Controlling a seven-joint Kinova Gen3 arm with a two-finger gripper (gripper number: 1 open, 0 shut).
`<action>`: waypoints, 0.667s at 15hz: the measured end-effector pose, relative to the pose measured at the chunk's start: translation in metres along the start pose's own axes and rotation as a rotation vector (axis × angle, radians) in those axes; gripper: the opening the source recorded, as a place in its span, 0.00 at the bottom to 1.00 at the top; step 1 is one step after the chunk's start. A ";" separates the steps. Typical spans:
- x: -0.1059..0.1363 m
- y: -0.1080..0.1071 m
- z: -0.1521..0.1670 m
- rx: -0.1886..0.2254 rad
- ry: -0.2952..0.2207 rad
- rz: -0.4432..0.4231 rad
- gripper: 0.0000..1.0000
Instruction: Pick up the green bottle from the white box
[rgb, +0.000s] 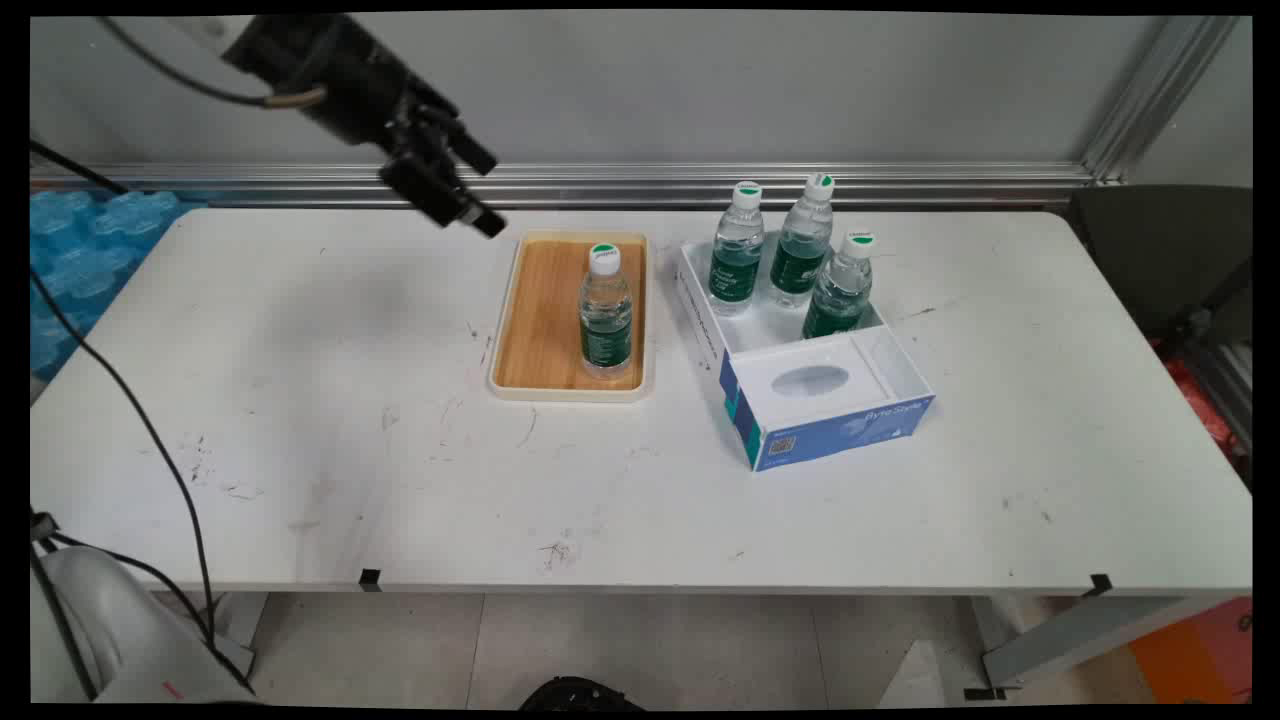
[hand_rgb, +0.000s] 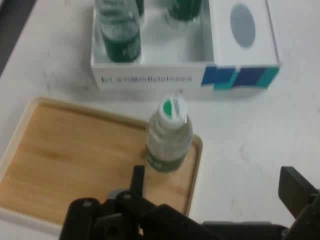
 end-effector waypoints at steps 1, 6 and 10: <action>0.007 0.001 0.005 0.003 0.008 -0.006 1.00; 0.048 0.006 0.057 0.015 0.037 -0.024 1.00; 0.077 0.008 0.112 0.019 0.034 -0.020 1.00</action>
